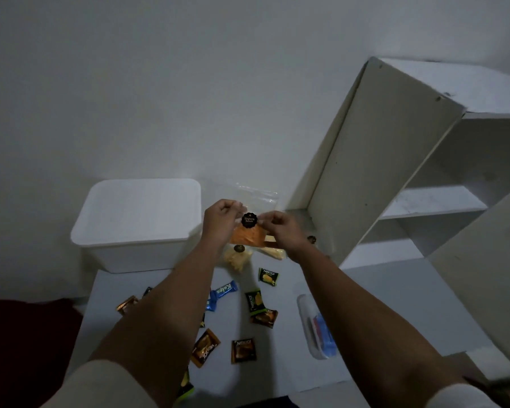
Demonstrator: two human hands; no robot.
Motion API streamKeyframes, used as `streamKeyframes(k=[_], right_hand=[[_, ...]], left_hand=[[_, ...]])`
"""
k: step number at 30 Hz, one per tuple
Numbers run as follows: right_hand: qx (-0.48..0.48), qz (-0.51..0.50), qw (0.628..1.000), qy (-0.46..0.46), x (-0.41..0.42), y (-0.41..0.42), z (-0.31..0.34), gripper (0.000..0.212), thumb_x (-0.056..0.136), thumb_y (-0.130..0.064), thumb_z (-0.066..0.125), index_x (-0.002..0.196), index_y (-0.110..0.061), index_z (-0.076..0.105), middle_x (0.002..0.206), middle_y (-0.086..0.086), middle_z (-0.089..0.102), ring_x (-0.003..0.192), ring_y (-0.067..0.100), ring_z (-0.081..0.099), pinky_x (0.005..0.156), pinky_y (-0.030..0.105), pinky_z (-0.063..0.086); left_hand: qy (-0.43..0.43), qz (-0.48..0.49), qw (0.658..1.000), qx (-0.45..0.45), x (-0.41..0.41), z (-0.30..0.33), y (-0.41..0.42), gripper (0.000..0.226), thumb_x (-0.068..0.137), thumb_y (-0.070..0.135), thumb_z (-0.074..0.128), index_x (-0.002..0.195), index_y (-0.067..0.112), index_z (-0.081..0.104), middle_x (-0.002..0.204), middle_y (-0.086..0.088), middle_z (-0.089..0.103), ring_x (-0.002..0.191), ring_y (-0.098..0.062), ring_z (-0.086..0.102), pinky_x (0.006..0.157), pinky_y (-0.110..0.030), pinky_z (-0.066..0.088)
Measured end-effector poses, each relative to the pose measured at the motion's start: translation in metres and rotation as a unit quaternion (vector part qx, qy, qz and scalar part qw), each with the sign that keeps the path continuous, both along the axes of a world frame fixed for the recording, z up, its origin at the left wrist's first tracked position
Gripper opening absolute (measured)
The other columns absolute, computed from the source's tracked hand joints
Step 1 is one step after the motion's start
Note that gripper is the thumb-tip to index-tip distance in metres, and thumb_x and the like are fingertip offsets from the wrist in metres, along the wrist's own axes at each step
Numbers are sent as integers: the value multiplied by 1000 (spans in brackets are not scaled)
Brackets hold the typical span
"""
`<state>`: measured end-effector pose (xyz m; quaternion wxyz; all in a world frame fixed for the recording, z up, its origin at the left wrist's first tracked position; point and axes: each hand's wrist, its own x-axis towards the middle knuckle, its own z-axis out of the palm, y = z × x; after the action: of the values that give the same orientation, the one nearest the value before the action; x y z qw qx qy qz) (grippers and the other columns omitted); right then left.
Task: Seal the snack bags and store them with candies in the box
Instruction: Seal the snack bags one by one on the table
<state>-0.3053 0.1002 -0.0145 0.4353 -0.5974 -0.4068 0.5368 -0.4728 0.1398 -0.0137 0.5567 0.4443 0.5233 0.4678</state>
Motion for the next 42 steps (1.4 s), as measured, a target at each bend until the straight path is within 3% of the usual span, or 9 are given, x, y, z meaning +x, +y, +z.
streamKeyframes(k=[4,7,11,19,24,28,31,35,42], right_hand=[[-40,1,999,7,-1,40,-32,8,100,-9,60,98,-10,68,105,10,69,103,30,67,65,35,60],[-54,9,998,-3,-1,83,-60,14,100,-9,59,94,-13,71,105,15,69,106,37,66,73,48,62],[-69,21,997,-36,-6,147,-104,19,98,-11,61,90,-20,75,111,15,72,112,36,66,91,64,55],[-35,80,993,-85,-30,241,-185,22,98,1,54,90,-13,68,98,5,70,94,19,65,92,39,53],[-27,118,987,-108,-50,270,-207,19,97,-5,57,89,-20,66,93,1,70,89,19,66,85,39,55],[-26,157,962,-222,-52,267,-205,22,94,-21,63,115,-16,68,108,6,73,100,24,67,88,33,52],[-28,130,950,-281,-38,251,-193,39,94,-30,63,130,-14,63,121,8,72,107,24,67,95,36,53],[-58,158,906,-389,-6,224,-173,38,96,-35,59,127,-16,68,124,8,72,112,26,68,98,38,54],[-127,248,831,-482,13,179,-163,41,91,-32,64,125,-10,64,121,14,68,110,33,65,91,38,54]], left_hand=[[91,-6,994,-59,6,-39,25,15,99,26,60,111,18,65,112,-3,68,103,-21,66,70,-26,51],[128,-1,986,-106,11,-70,48,24,100,28,57,121,16,61,114,-2,63,103,-20,61,76,-28,49],[162,37,977,-132,17,-110,90,9,99,22,54,101,16,61,95,-4,64,88,-21,61,77,-34,51],[208,167,950,-160,21,-172,168,14,96,11,51,86,19,57,84,-3,62,80,-25,60,70,-35,47],[189,206,946,-162,21,-193,183,7,91,12,48,92,14,55,92,-18,61,87,-37,61,70,-32,42],[182,202,950,-151,23,-195,183,11,92,17,51,97,10,58,92,-10,64,89,-31,63,77,-37,49],[191,191,945,-186,24,-198,176,32,89,25,52,117,13,59,108,-12,67,99,-30,65,90,-44,55],[195,225,934,-197,31,-178,154,44,93,24,59,136,17,53,138,-7,59,126,-28,56,100,-31,43],[429,-18,896,-117,31,-169,81,33,86,33,68,117,22,68,124,-6,59,112,-27,60,86,-37,52]])
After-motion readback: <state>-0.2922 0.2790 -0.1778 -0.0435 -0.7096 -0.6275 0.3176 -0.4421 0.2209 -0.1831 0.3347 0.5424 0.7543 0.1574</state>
